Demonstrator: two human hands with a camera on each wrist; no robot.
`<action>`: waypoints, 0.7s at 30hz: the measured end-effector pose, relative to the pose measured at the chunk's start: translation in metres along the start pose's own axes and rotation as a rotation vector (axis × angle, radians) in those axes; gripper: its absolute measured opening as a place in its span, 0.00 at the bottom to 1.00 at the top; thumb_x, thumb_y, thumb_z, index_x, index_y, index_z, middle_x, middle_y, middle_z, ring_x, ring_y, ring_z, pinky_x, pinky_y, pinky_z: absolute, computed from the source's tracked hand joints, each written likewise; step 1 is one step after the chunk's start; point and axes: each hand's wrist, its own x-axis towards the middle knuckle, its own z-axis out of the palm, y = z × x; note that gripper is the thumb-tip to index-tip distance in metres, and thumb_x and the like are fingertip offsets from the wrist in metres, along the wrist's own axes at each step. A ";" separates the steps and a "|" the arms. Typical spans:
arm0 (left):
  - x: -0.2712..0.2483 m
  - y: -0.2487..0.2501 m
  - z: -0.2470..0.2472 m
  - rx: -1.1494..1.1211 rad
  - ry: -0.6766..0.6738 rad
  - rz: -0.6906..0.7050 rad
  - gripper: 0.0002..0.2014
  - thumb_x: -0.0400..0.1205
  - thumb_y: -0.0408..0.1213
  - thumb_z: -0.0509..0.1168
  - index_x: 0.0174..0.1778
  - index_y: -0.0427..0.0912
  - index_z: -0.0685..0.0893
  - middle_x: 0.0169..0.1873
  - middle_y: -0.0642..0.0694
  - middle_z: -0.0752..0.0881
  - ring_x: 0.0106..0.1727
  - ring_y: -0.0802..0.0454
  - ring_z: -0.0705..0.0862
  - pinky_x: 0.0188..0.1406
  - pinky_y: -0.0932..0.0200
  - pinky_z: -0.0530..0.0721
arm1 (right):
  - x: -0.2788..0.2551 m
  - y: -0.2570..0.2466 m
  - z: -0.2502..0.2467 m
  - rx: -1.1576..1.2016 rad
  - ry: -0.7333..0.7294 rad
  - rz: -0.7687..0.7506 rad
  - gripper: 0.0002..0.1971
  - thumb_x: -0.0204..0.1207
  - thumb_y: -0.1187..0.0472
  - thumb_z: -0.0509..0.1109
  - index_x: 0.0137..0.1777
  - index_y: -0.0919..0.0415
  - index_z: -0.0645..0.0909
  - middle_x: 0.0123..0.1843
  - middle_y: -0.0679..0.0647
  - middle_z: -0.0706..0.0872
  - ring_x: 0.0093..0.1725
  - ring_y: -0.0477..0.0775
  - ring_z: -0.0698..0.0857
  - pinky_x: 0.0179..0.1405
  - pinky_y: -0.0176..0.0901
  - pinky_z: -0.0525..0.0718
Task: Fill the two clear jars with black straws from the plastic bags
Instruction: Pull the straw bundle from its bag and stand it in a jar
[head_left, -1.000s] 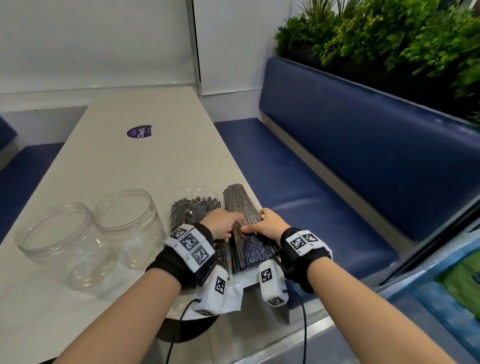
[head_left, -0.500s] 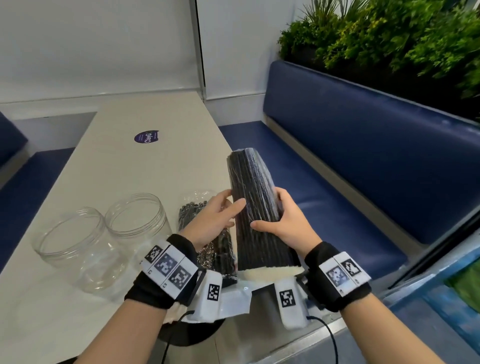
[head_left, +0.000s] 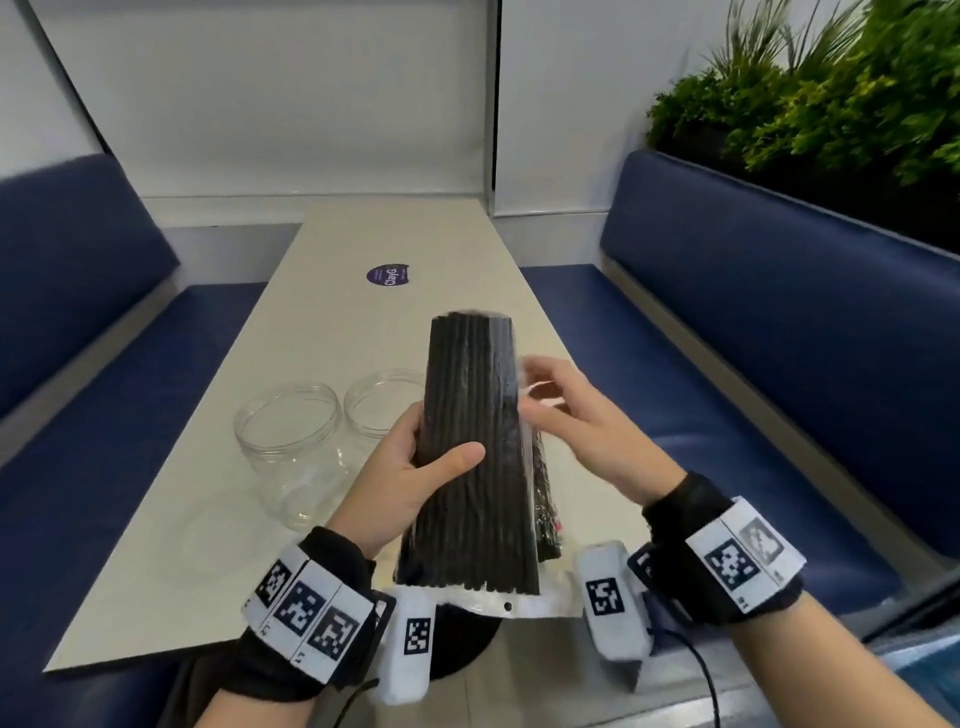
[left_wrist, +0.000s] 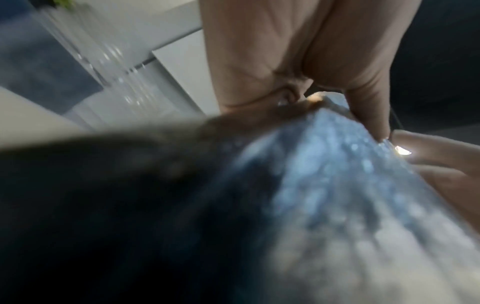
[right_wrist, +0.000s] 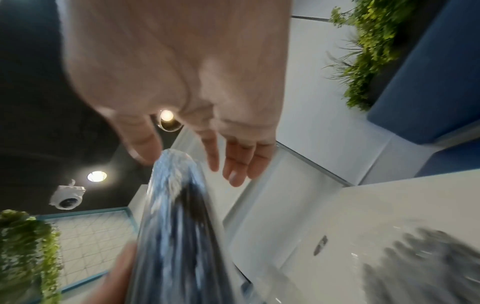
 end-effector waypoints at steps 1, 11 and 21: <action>-0.003 0.000 -0.004 0.023 0.000 0.005 0.21 0.68 0.45 0.69 0.57 0.56 0.77 0.51 0.56 0.87 0.51 0.64 0.87 0.42 0.73 0.84 | 0.009 -0.011 -0.001 0.061 0.061 0.001 0.08 0.81 0.53 0.61 0.59 0.46 0.72 0.56 0.48 0.78 0.50 0.41 0.78 0.48 0.30 0.78; -0.017 -0.004 -0.033 0.113 0.081 0.023 0.26 0.67 0.50 0.70 0.63 0.55 0.75 0.56 0.55 0.86 0.55 0.59 0.86 0.52 0.64 0.85 | 0.071 -0.055 0.020 0.285 -0.028 0.009 0.04 0.77 0.64 0.68 0.44 0.57 0.75 0.38 0.53 0.84 0.36 0.47 0.81 0.36 0.40 0.78; -0.025 -0.003 -0.050 0.065 0.187 0.036 0.16 0.73 0.44 0.70 0.55 0.61 0.78 0.51 0.57 0.88 0.53 0.61 0.87 0.52 0.63 0.83 | 0.088 -0.065 0.062 0.338 0.169 0.052 0.09 0.80 0.58 0.65 0.47 0.64 0.83 0.41 0.54 0.85 0.39 0.47 0.83 0.43 0.36 0.79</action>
